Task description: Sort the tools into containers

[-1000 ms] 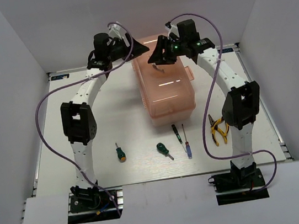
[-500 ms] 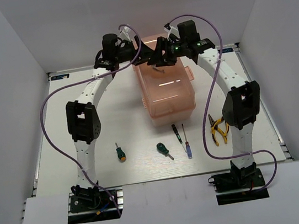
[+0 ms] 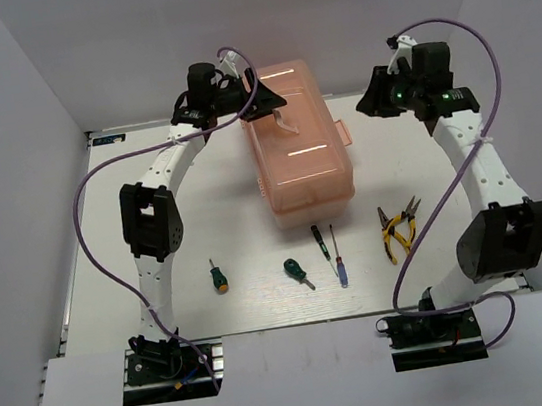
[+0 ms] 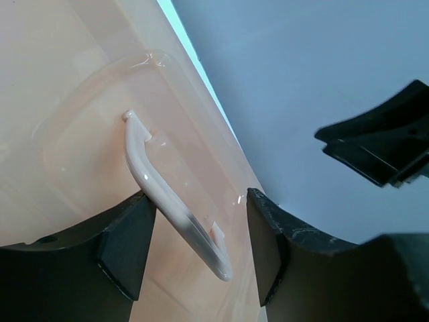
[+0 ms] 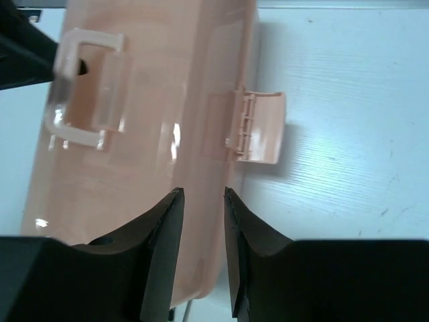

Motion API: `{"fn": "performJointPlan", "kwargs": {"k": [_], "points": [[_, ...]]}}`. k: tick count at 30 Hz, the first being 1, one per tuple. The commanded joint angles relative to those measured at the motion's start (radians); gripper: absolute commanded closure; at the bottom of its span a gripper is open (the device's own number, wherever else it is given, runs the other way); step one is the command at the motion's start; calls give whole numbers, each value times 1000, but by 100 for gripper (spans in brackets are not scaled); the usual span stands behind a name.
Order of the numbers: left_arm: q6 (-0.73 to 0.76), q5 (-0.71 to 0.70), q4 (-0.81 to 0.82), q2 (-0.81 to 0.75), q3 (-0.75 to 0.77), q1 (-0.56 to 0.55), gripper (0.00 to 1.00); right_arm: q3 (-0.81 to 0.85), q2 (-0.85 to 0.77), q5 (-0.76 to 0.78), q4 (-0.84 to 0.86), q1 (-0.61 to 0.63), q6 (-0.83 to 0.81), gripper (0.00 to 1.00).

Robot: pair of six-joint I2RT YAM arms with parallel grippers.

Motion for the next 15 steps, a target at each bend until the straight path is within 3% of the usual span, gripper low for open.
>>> {"fn": "performJointPlan", "kwargs": {"k": [1, 5, 10, 15], "points": [[19, -13, -149, -11, -17, -19, 33, -23, 63, 27, -13, -33, -70, 63], [41, -24, -206, -11, 3, -30, 35, 81, 298, -149, -111, -84, -35, 42], [52, -47, -235, -22, -6, -39, 35, 108, 395, -162, -47, -85, -31, 28], [61, -58, -235, -33, -37, -39, 35, 161, 471, -168, -41, -87, -77, 25]]}}
